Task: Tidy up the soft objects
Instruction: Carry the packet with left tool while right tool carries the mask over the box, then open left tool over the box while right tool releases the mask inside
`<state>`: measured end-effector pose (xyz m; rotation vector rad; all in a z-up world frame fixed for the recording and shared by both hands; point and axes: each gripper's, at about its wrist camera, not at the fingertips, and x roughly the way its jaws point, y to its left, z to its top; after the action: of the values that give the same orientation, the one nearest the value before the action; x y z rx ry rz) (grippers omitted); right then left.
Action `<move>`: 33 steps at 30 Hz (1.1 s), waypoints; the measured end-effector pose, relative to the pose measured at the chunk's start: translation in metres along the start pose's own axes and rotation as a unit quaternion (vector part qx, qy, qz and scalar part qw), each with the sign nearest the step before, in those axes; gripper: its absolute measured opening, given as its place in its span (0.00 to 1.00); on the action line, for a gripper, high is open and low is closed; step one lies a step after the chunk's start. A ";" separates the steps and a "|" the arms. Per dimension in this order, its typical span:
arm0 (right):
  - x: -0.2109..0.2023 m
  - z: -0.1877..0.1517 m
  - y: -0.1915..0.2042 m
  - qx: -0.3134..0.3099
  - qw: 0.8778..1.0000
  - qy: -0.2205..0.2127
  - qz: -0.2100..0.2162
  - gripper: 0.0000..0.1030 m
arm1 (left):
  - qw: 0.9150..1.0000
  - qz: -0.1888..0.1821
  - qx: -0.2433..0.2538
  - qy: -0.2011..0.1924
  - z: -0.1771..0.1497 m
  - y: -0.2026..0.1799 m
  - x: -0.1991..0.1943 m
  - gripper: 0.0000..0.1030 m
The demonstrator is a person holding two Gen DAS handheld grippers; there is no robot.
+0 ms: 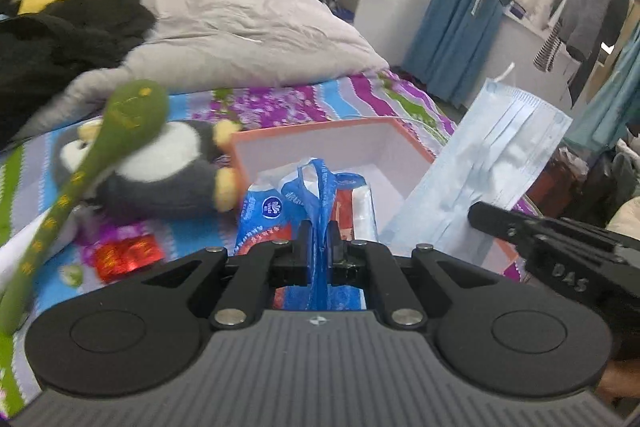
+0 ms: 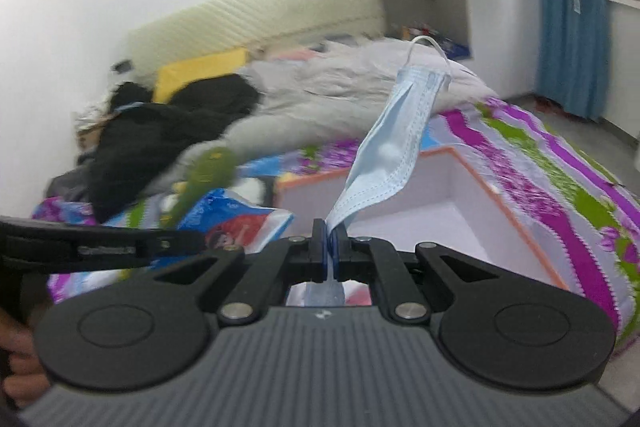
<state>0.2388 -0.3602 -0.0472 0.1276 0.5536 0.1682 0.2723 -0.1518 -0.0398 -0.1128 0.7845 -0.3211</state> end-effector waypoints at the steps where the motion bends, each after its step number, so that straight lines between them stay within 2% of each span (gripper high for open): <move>1: 0.007 0.003 -0.007 0.007 1.000 0.011 0.000 0.06 | 1.000 0.003 0.006 0.005 0.006 -0.004 0.010 0.07; 6: 0.041 0.013 -0.031 0.016 0.998 0.051 -0.012 0.06 | 0.998 0.033 0.025 0.044 0.035 -0.026 0.071 0.07; 9: 0.058 0.014 -0.046 0.024 0.997 0.077 -0.022 0.06 | 0.996 0.034 0.020 0.078 0.044 -0.030 0.100 0.07; 15: 0.097 0.005 -0.069 0.041 0.989 0.132 -0.044 0.06 | 0.989 0.067 0.026 0.132 0.049 -0.030 0.156 0.07; 18: 0.110 -0.005 -0.076 0.045 0.985 0.155 -0.057 0.06 | 0.984 0.059 0.015 0.165 0.045 -0.027 0.181 0.07; 25: 0.112 -0.018 -0.094 0.060 0.982 0.166 -0.062 0.08 | 0.982 0.062 0.037 0.173 0.038 -0.027 0.190 0.09; 27: 0.113 -0.021 -0.094 0.054 0.982 0.172 -0.065 0.10 | 0.982 0.064 0.039 0.176 0.040 -0.027 0.190 0.22; 28: 0.114 -0.021 -0.094 0.052 0.981 0.174 -0.069 0.12 | 0.983 0.065 0.038 0.169 0.041 -0.026 0.186 0.32; 29: 0.114 -0.021 -0.096 0.052 0.981 0.175 -0.071 0.20 | 0.984 0.065 0.037 0.164 0.043 -0.028 0.183 0.42; 30: 0.113 -0.021 -0.097 0.056 0.981 0.173 -0.067 0.41 | 0.985 0.064 0.038 0.159 0.044 -0.027 0.179 0.44; 32: 0.108 -0.022 -0.099 0.063 0.983 0.162 -0.061 0.62 | 0.985 0.057 0.042 0.156 0.044 -0.027 0.174 0.45; 33: 0.106 -0.022 -0.099 0.064 0.983 0.160 -0.062 0.62 | 0.985 0.055 0.046 0.154 0.044 -0.028 0.171 0.45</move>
<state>0.3286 -0.4352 -0.1363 0.1918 0.8905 0.0313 0.4102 -0.2348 -0.1180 0.0694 1.0769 -0.2714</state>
